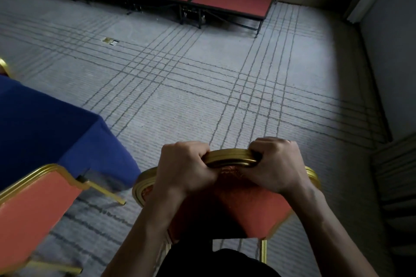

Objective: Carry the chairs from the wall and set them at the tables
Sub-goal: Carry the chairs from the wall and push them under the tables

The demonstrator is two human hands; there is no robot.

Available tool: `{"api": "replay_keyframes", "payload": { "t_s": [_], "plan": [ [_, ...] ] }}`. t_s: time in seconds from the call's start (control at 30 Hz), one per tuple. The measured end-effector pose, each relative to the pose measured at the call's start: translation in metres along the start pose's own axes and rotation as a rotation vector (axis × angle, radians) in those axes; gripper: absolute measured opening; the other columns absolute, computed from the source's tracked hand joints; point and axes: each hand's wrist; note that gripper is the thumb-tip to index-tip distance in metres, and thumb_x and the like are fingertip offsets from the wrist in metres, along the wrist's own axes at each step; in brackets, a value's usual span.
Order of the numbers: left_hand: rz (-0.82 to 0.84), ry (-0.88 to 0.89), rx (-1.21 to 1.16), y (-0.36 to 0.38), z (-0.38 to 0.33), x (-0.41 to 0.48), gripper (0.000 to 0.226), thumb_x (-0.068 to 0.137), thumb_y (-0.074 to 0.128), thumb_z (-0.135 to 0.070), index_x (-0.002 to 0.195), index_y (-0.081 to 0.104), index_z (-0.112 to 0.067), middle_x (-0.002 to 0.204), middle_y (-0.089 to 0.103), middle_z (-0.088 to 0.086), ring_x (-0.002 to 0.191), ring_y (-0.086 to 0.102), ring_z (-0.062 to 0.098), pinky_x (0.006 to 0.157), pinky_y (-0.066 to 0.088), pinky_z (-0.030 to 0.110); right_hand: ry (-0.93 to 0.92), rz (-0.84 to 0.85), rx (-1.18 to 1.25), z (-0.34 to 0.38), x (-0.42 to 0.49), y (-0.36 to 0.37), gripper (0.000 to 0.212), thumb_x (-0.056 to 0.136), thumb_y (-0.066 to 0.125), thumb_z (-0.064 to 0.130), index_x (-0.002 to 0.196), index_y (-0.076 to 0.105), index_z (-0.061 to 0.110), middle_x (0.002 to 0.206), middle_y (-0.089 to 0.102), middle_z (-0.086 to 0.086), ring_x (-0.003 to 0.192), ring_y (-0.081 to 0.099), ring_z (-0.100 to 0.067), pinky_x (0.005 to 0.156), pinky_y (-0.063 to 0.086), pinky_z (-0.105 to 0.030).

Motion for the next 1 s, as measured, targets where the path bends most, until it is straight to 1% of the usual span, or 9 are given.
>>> {"api": "replay_keyframes", "payload": {
  "t_s": [0.13,0.23,0.37,0.5,0.63,0.73,0.87,0.93,1.0],
  "plan": [
    [0.032,-0.007,-0.008,0.017,0.052,0.096,0.042,0.056,0.073,-0.058,0.058,0.061,-0.018,0.051,0.057,-0.005,0.048,0.056,0.015,0.05,0.039,0.025,0.033,-0.002,0.002,-0.017,0.093,0.035,0.038,0.066,0.056,0.056,0.053,0.04,0.025,0.054,0.053,0.004,0.055,0.059,-0.018,0.051,0.04,-0.026],
    [0.001,0.024,-0.016,0.018,0.078,0.156,0.048,0.055,0.066,-0.068,0.059,0.064,-0.02,0.051,0.058,-0.005,0.048,0.055,0.013,0.05,0.038,0.023,0.014,-0.052,-0.022,-0.023,0.151,0.049,0.039,0.066,0.057,0.057,0.055,0.035,0.027,0.053,0.052,0.005,0.055,0.058,-0.018,0.05,0.039,-0.026],
    [-0.014,0.04,-0.029,0.021,0.112,0.218,0.053,0.058,0.067,-0.073,0.058,0.059,-0.02,0.05,0.054,-0.005,0.048,0.051,0.011,0.051,0.028,0.023,-0.003,-0.063,-0.009,-0.032,0.223,0.07,0.041,0.065,0.06,0.058,0.056,0.034,0.028,0.053,0.052,0.006,0.055,0.058,-0.017,0.053,0.031,-0.022],
    [-0.045,0.02,-0.058,0.027,0.149,0.275,0.053,0.06,0.063,-0.073,0.057,0.059,-0.021,0.05,0.055,-0.007,0.048,0.049,0.009,0.05,0.032,0.022,-0.012,-0.035,0.017,-0.043,0.29,0.103,0.041,0.064,0.061,0.058,0.054,0.041,0.023,0.054,0.052,0.006,0.056,0.059,-0.016,0.051,0.034,-0.023],
    [-0.07,0.017,-0.018,0.041,0.18,0.336,0.047,0.061,0.062,-0.065,0.056,0.059,-0.018,0.05,0.055,-0.006,0.047,0.051,0.01,0.05,0.032,0.022,-0.04,-0.036,-0.001,-0.065,0.358,0.135,0.049,0.062,0.061,0.069,0.054,0.043,0.023,0.055,0.052,0.006,0.056,0.058,-0.015,0.051,0.036,-0.024],
    [-0.076,-0.015,0.006,0.062,0.21,0.388,0.036,0.063,0.063,-0.054,0.055,0.059,-0.02,0.05,0.056,-0.006,0.048,0.054,0.012,0.051,0.031,0.02,-0.059,-0.011,0.054,-0.09,0.417,0.171,0.05,0.062,0.061,0.069,0.054,0.045,0.022,0.054,0.052,0.005,0.056,0.059,-0.019,0.052,0.038,-0.026],
    [-0.106,-0.08,0.099,0.082,0.258,0.46,0.035,0.069,0.069,-0.049,0.057,0.061,-0.017,0.054,0.061,-0.006,0.053,0.057,0.013,0.05,0.044,0.027,-0.129,0.012,0.117,-0.111,0.514,0.221,0.05,0.062,0.059,0.069,0.053,0.04,0.023,0.05,0.045,0.006,0.052,0.058,-0.022,0.052,0.034,-0.025],
    [-0.133,-0.134,0.114,0.087,0.279,0.489,0.032,0.068,0.073,-0.044,0.056,0.057,-0.019,0.054,0.059,-0.006,0.054,0.057,0.012,0.051,0.043,0.027,-0.163,0.045,0.161,-0.118,0.56,0.243,0.053,0.063,0.059,0.071,0.053,0.042,0.022,0.048,0.043,0.007,0.05,0.057,-0.021,0.05,0.034,-0.024],
    [-0.174,-0.157,0.156,0.085,0.292,0.515,0.031,0.066,0.074,-0.041,0.055,0.055,-0.02,0.053,0.058,-0.006,0.054,0.056,0.012,0.049,0.04,0.027,-0.227,0.047,0.172,-0.119,0.602,0.257,0.055,0.064,0.06,0.072,0.053,0.048,0.019,0.048,0.046,0.006,0.048,0.056,-0.02,0.048,0.039,-0.026]
  ]
}}
Point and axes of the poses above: each hand's wrist, its own x-axis towards the middle knuckle, its own y-axis out of the palm, z = x × y
